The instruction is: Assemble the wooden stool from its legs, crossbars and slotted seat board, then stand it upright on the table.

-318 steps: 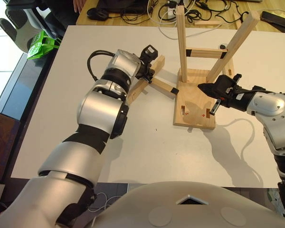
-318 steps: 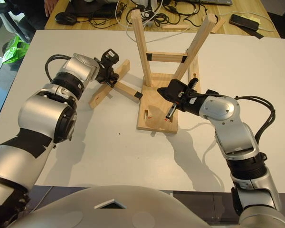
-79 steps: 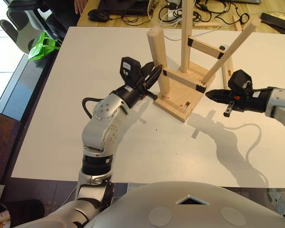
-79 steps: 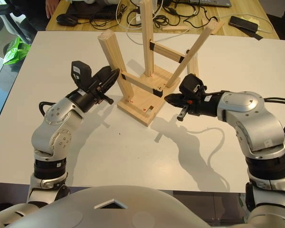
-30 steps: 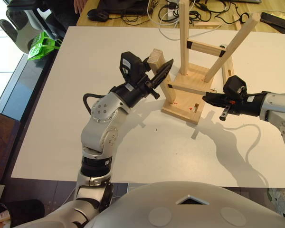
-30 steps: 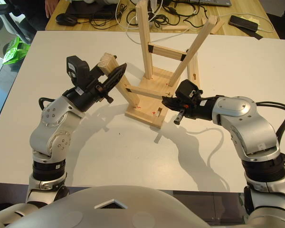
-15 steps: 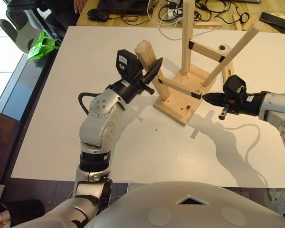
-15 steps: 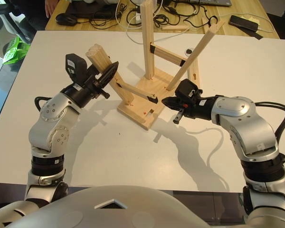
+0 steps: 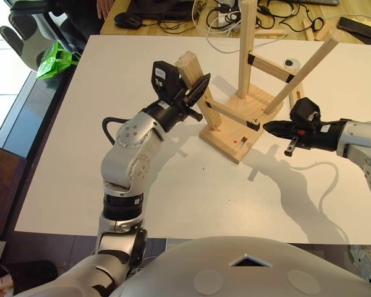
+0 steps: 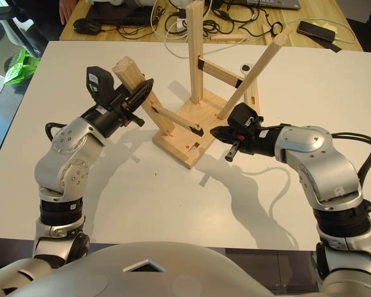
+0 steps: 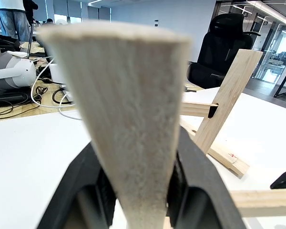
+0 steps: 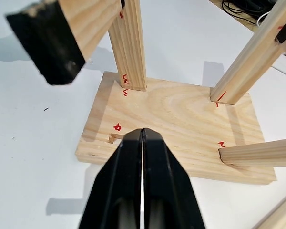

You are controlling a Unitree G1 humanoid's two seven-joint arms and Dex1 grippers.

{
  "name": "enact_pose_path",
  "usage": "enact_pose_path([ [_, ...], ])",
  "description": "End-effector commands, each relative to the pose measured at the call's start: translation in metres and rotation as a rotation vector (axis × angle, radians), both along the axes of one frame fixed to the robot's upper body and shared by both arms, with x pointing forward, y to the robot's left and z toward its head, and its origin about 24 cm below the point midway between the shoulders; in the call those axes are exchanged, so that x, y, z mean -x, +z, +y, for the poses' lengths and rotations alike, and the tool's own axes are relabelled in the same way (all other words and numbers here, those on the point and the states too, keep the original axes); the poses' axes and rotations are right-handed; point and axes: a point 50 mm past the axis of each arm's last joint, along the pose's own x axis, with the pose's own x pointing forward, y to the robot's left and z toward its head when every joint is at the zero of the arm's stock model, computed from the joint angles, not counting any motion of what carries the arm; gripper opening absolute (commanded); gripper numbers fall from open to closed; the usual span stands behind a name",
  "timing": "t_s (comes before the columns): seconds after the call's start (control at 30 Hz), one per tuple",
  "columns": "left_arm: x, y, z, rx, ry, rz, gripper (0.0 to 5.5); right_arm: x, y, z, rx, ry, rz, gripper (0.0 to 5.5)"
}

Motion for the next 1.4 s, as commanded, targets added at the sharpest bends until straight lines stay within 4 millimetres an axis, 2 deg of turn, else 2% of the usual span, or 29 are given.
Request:
enact_pose_path([
  [0.03,0.004,-0.026,0.004,-0.218,0.008,0.060,1.07,0.000,0.001,0.002,0.001,0.006,-0.013,0.00],
  [0.17,0.001,-0.028,0.006,-0.044,0.054,0.212,1.08,0.000,0.001,0.002,-0.001,0.007,-0.012,0.00],
  [0.27,0.002,-0.028,0.005,-0.205,0.005,0.127,1.06,0.000,0.002,0.002,0.000,0.009,-0.013,0.00],
  [0.43,0.001,-0.016,0.001,-0.068,0.016,0.128,1.07,0.000,0.001,0.002,0.000,0.008,-0.013,0.00],
  [0.47,-0.001,-0.011,0.001,-0.020,0.031,0.112,1.43,0.000,0.001,0.002,0.000,0.009,-0.013,0.00],
  [0.5,-0.003,-0.007,0.002,0.011,0.041,0.098,1.55,0.000,0.001,0.002,0.000,0.009,-0.013,0.00],
  [0.6,-0.009,0.013,0.003,0.133,0.092,0.028,1.96,0.001,-0.002,0.003,-0.001,0.008,-0.008,0.00],
  [0.73,-0.009,0.035,-0.001,0.186,0.088,-0.087,2.67,0.003,-0.003,0.004,-0.002,0.012,-0.003,0.00],
  [0.83,-0.001,0.052,-0.004,0.249,0.031,-0.160,2.67,0.003,-0.003,0.003,-0.002,0.010,0.000,0.00],
  [0.9,0.004,0.075,0.000,0.315,-0.011,-0.232,2.67,0.003,-0.003,0.001,0.001,0.007,0.001,0.00],
  [1.0,0.007,0.121,0.024,0.419,-0.072,-0.325,2.67,0.001,-0.001,-0.003,0.009,-0.002,-0.003,0.00],
  [1.07,-0.003,0.139,0.052,0.481,0.022,-0.340,2.67,0.000,0.000,-0.006,0.014,-0.011,-0.006,0.00],
  [1.1,-0.017,0.136,0.071,0.477,0.163,-0.304,2.67,0.000,0.000,-0.007,0.016,-0.014,-0.007,0.00],
  [1.13,-0.034,0.119,0.087,0.357,0.347,-0.222,2.67,0.000,0.001,-0.007,0.018,-0.016,-0.009,0.00],
  [1.2,-0.048,0.077,0.095,0.015,0.496,-0.100,2.67,0.000,0.004,-0.008,0.021,-0.017,-0.017,0.00],
  [1.23,-0.048,0.054,0.085,-0.106,0.447,-0.034,2.67,-0.001,0.006,-0.010,0.024,-0.018,-0.022,0.00],
  [1.3,-0.042,0.026,0.061,-0.200,0.304,0.061,2.67,-0.002,0.009,-0.013,0.029,-0.027,-0.033,0.00],
  [1.33,-0.036,0.015,0.050,-0.228,0.233,0.106,2.67,-0.004,0.012,-0.015,0.031,-0.031,-0.042,0.00],
  [1.4,-0.025,0.006,0.034,-0.248,0.124,0.143,2.67,-0.007,0.018,-0.020,0.025,-0.050,-0.055,0.00],
])
